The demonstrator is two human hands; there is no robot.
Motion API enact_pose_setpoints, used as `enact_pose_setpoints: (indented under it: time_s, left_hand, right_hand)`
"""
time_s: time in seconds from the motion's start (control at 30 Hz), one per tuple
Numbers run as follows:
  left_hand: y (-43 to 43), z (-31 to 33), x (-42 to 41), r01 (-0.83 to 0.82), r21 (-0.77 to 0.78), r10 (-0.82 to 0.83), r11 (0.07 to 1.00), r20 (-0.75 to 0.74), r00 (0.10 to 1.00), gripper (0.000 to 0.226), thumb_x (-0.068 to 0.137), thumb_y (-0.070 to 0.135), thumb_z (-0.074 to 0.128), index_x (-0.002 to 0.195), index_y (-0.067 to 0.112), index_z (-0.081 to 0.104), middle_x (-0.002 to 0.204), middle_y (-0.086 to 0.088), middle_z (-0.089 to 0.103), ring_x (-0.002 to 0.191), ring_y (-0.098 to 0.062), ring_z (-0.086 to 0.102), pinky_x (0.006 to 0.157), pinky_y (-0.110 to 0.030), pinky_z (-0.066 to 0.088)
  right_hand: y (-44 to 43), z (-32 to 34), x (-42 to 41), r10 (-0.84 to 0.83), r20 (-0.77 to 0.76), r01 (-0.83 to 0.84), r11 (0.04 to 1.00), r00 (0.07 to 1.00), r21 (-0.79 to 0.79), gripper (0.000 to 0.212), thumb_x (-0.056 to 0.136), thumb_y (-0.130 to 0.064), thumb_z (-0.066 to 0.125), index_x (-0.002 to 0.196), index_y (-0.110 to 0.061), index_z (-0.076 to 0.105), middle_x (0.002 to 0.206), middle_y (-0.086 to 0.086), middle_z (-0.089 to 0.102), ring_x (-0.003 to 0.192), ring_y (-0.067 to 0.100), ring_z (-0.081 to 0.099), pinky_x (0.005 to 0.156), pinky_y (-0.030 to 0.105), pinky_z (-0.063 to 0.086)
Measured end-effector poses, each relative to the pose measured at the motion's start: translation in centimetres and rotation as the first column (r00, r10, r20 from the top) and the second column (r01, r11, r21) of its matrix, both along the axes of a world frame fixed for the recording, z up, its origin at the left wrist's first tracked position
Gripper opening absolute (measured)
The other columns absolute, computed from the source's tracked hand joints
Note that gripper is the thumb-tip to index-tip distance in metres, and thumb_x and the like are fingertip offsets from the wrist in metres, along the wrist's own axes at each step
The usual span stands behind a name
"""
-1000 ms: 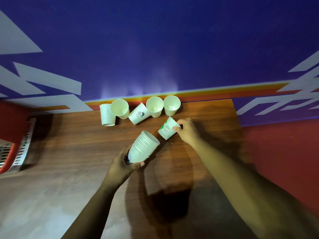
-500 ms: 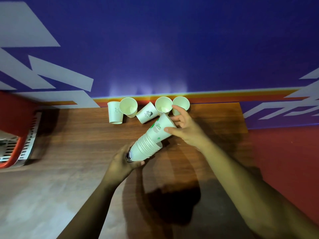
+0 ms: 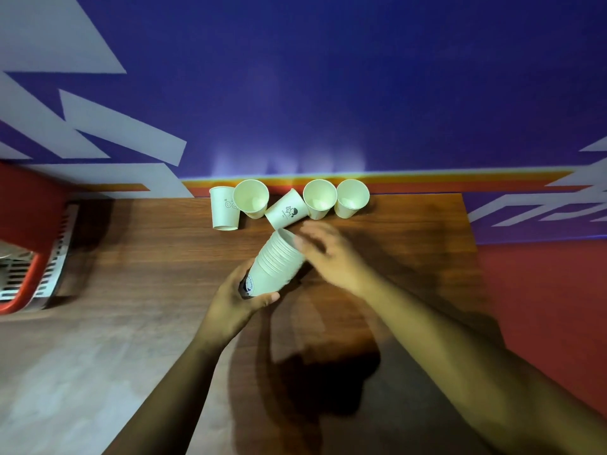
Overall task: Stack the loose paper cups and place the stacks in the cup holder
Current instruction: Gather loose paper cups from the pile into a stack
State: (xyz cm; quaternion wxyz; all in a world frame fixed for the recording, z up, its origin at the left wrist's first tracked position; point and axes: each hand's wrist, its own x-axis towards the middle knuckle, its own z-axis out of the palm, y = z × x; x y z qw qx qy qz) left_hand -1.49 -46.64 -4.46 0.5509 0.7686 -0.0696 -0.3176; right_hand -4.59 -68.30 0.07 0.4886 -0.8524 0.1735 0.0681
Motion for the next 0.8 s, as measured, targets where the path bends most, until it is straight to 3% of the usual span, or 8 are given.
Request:
enact_pose_setpoints:
  time_s: [0.07, 0.13, 0.27, 0.4, 0.5, 0.57, 0.7, 0.8]
  left_hand:
    - [0.6, -0.1, 0.2, -0.016, 0.016, 0.015, 1.000, 0.017, 1.000, 0.061, 0.076, 0.000, 0.082, 0.121, 0.033, 0.057, 0.102, 0.032, 0.070, 0.094, 0.011, 0.065, 0.076, -0.005, 0.047]
    - [1.2, -0.4, 0.3, -0.029, 0.028, 0.029, 0.999, 0.021, 0.999, 0.059, 0.076, 0.001, 0.083, 0.122, 0.029, 0.058, 0.101, 0.029, 0.071, 0.092, 0.011, 0.065, 0.076, -0.006, 0.048]
    - [2.3, -0.9, 0.5, -0.033, 0.044, 0.033, 0.998, -0.008, 0.999, 0.063, 0.075, 0.010, 0.086, 0.131, 0.022, 0.059, 0.111, 0.012, 0.072, 0.100, 0.003, 0.067, 0.078, -0.010, 0.050]
    - [2.7, -1.4, 0.2, -0.042, 0.056, 0.042, 0.998, -0.014, 0.999, 0.065, 0.074, 0.014, 0.087, 0.130, 0.031, 0.057, 0.116, 0.014, 0.071, 0.104, 0.003, 0.066, 0.079, -0.008, 0.050]
    - [2.9, -1.6, 0.1, -0.032, 0.058, 0.032, 0.998, -0.009, 0.999, 0.065, 0.075, 0.014, 0.086, 0.130, 0.030, 0.057, 0.115, 0.013, 0.071, 0.103, 0.003, 0.066, 0.078, -0.009, 0.050]
    - [3.2, -1.7, 0.1, -0.032, 0.056, 0.032, 0.998, -0.016, 0.999, 0.065, 0.075, 0.015, 0.086, 0.131, 0.032, 0.057, 0.116, 0.014, 0.071, 0.104, 0.002, 0.066, 0.082, -0.013, 0.052]
    - [3.6, -1.9, 0.3, -0.020, 0.069, 0.023, 0.997, -0.042, 0.999, 0.070, 0.074, 0.016, 0.087, 0.133, 0.034, 0.055, 0.121, 0.012, 0.068, 0.107, 0.000, 0.065, 0.085, -0.016, 0.050]
    - [2.9, -1.3, 0.2, -0.011, 0.060, 0.013, 0.998, -0.039, 0.999, 0.066, 0.075, 0.008, 0.085, 0.125, 0.039, 0.055, 0.115, 0.013, 0.069, 0.102, 0.005, 0.065, 0.077, -0.008, 0.049]
  right_hand:
    - [-2.5, -1.0, 1.5, -0.214, 0.078, 0.224, 0.962, 0.974, -0.154, 0.032, 0.090, -0.032, 0.064, 0.114, -0.011, 0.065, 0.115, 0.005, 0.060, 0.110, 0.021, 0.057, 0.099, 0.032, 0.044]
    - [-5.2, -2.0, 2.7, -0.321, 0.063, 0.320, 0.867, 0.945, -0.381, 0.035, 0.086, -0.025, 0.066, 0.118, -0.011, 0.063, 0.119, 0.013, 0.054, 0.111, 0.029, 0.054, 0.095, 0.030, 0.042]
    - [-7.6, -3.9, 4.1, -0.368, -0.073, 0.267, 0.785, 0.927, -0.559, 0.045, 0.087, -0.023, 0.060, 0.132, -0.017, 0.057, 0.128, 0.016, 0.042, 0.111, 0.035, 0.051, 0.095, 0.034, 0.045]
    - [-7.6, -5.1, 4.1, -0.347, -0.127, 0.195, 0.753, 0.929, -0.628, 0.028, 0.090, -0.018, 0.060, 0.117, -0.018, 0.068, 0.126, 0.016, 0.044, 0.107, 0.037, 0.053, 0.091, 0.038, 0.049]
    - [-8.0, -5.1, 2.6, -0.387, -0.074, 0.266, 0.748, 0.919, -0.608, 0.020, 0.087, -0.021, 0.067, 0.106, -0.017, 0.073, 0.120, 0.014, 0.048, 0.102, 0.036, 0.056, 0.094, 0.038, 0.048]
    - [-8.3, -4.5, 1.3, -0.440, 0.002, 0.372, 0.756, 0.898, -0.538, 0.023, 0.085, -0.022, 0.071, 0.105, -0.013, 0.074, 0.122, 0.012, 0.051, 0.105, 0.031, 0.056, 0.095, 0.029, 0.044]
    - [-7.3, -1.8, -0.7, -0.492, 0.079, 0.490, 0.813, 0.867, -0.314, 0.019, 0.079, -0.021, 0.077, 0.095, -0.010, 0.076, 0.118, 0.003, 0.055, 0.113, 0.015, 0.051, 0.090, 0.019, 0.035]
    - [-4.9, 0.5, -0.6, -0.468, 0.069, 0.472, 0.879, 0.881, -0.066, 0.012, 0.078, -0.013, 0.077, 0.088, -0.011, 0.073, 0.098, 0.001, 0.063, 0.096, 0.014, 0.059, 0.080, 0.019, 0.041]
